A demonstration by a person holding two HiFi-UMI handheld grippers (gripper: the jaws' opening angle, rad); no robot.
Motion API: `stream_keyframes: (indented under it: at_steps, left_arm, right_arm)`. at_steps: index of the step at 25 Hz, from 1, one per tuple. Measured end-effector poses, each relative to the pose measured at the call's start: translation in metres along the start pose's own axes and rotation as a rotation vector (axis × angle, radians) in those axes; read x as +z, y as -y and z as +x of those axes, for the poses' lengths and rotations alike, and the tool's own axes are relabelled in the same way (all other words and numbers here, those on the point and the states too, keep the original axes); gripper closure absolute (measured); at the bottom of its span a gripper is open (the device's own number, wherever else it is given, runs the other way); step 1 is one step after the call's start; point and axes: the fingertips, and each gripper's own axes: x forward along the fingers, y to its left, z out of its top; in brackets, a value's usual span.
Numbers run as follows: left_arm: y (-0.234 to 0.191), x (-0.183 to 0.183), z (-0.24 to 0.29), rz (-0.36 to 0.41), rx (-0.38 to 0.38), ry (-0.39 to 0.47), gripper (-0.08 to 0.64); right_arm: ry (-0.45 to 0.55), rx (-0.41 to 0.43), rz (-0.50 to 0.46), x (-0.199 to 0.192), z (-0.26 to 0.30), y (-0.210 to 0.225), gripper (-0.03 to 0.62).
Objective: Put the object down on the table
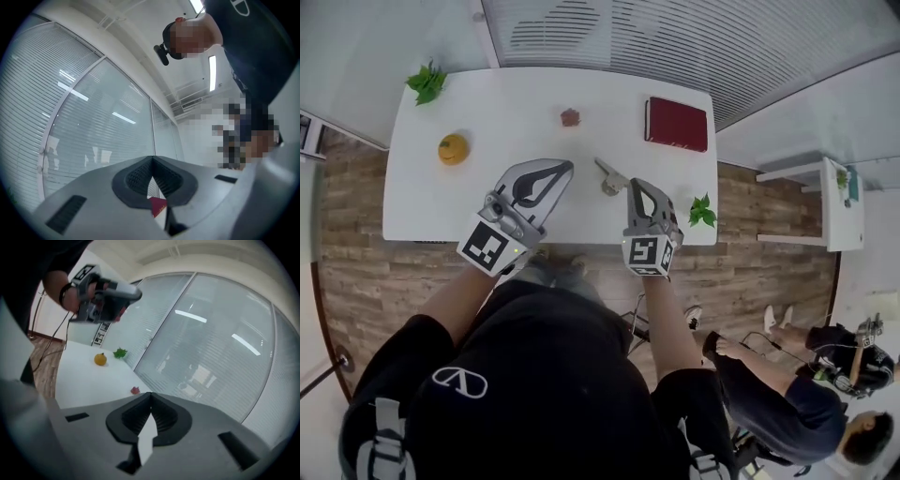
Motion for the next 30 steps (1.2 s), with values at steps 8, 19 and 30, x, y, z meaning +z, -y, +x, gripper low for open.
stream_keyframes:
  at_steps: [8, 19, 30]
  left_arm:
    - [0.023, 0.019, 0.03, -0.018, -0.063, 0.054, 0.555]
    - [0.036, 0.044, 0.041, -0.016, -0.09, 0.121, 0.555]
    - [0.032, 0.081, 0.042, 0.01, -0.065, 0.224, 0.555]
  right_arm:
    - [0.208, -0.119, 0.311, 0.077, -0.083, 0.069, 0.586]
    - [0.363, -0.239, 0.607, 0.083, -0.15, 0.103, 0.588]
    - [0.429, -0.283, 0.683, 0.077, -0.189, 0.119, 0.588]
